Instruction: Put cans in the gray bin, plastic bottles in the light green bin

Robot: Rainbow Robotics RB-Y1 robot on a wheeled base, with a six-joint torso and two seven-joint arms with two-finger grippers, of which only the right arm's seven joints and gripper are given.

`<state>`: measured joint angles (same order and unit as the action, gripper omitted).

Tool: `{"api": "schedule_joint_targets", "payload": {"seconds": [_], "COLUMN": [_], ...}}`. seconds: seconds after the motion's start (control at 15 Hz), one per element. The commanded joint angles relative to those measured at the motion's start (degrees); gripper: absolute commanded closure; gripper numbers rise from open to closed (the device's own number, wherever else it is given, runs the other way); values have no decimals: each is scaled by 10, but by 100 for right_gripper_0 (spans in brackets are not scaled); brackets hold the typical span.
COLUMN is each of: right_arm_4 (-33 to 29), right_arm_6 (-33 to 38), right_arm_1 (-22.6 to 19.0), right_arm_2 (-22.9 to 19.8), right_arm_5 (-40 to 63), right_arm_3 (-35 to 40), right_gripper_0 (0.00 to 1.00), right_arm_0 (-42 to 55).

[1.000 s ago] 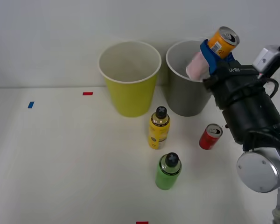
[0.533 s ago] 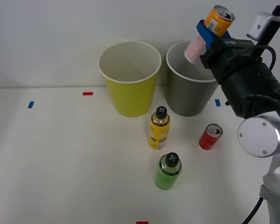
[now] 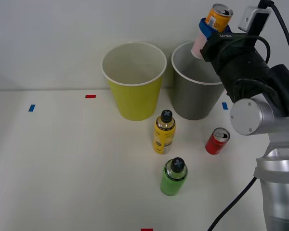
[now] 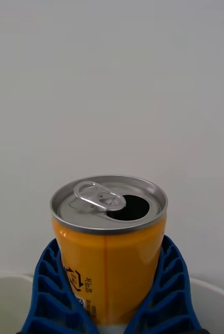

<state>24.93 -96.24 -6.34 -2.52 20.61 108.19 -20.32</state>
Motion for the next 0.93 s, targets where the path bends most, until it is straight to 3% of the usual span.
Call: {"api": "schedule_joint_targets", "payload": {"seconds": [0.07,0.4,0.87,0.93], "right_arm_4": [-7,-8,-23,-23], "right_arm_6": [-3,-13,-24,-25], "right_arm_1": [-7,-5,-7,-7], "right_arm_2": [-4,-19,-16,-15], "right_arm_5": [0,0,0,0], "right_arm_3": [-34,-76,-76,-76], "right_gripper_0": [100,100,100,89], "right_arm_0": [-23,-51,-49,-49]}}
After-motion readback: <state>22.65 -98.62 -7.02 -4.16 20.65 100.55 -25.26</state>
